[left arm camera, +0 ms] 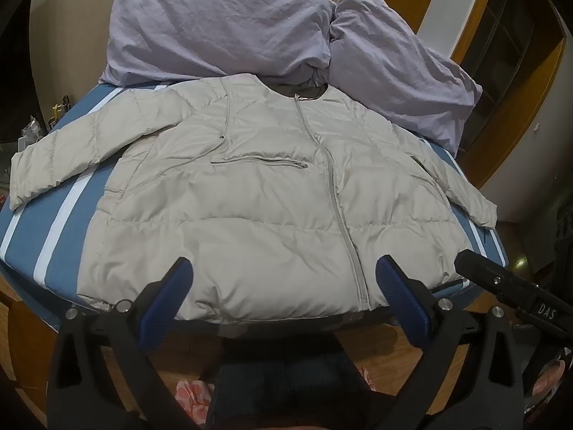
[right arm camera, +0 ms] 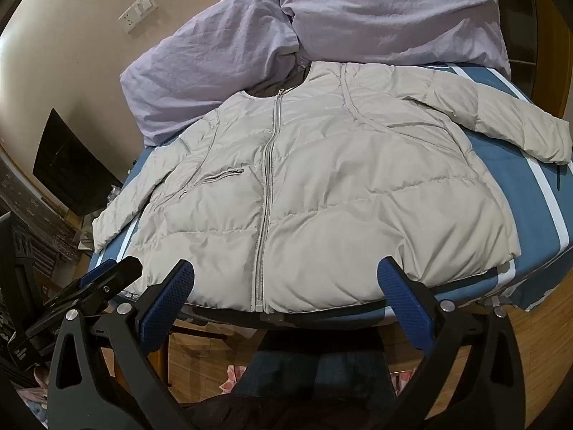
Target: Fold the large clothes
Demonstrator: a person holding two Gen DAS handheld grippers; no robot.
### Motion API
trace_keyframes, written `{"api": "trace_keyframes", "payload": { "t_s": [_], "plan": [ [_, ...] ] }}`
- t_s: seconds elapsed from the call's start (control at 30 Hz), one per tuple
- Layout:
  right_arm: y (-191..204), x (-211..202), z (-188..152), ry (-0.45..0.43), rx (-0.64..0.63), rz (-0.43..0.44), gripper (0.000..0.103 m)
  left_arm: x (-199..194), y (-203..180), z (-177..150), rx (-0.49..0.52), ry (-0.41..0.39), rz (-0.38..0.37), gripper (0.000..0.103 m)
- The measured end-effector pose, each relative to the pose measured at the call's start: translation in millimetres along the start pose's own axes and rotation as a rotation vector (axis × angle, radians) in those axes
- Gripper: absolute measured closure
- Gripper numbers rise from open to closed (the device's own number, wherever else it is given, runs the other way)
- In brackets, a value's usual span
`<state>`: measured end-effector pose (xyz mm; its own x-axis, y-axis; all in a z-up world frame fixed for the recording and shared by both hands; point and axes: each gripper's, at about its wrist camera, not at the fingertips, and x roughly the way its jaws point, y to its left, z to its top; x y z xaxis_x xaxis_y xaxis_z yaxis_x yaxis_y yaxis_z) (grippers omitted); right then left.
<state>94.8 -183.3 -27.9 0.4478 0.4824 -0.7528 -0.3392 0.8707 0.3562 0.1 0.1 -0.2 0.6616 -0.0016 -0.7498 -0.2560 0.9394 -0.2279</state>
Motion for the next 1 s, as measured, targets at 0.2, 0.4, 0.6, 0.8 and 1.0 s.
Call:
{"api": "trace_keyframes", "payload": {
  "t_s": [0.2, 0.4, 0.6, 0.8, 1.0],
  "plan": [
    [0.5, -0.6, 0.2, -0.001, -0.001, -0.001, 0.001, -1.1, -0.6, -0.5, 0.002, -0.001, -0.002, 0.002],
    [-0.6, 0.3, 0.6, 0.001, 0.001, 0.000, 0.001, 0.3, -0.3, -0.1, 0.001, 0.003, -0.002, 0.002],
    [-0.3, 0.5, 0.8, 0.002, 0.000, -0.001, 0.001, -0.5, -0.4, -1.4, 0.002, 0.003, -0.003, 0.002],
    [-0.6, 0.4, 0.8, 0.002, 0.000, 0.000, 0.001, 1.8, 0.1, -0.4, 0.002, 0.002, -0.002, 0.002],
    [-0.9, 0.1, 0.7, 0.002, 0.000, 0.000, 0.001, 1.7, 0.1, -0.5, 0.002, 0.002, -0.002, 0.002]
  ]
}}
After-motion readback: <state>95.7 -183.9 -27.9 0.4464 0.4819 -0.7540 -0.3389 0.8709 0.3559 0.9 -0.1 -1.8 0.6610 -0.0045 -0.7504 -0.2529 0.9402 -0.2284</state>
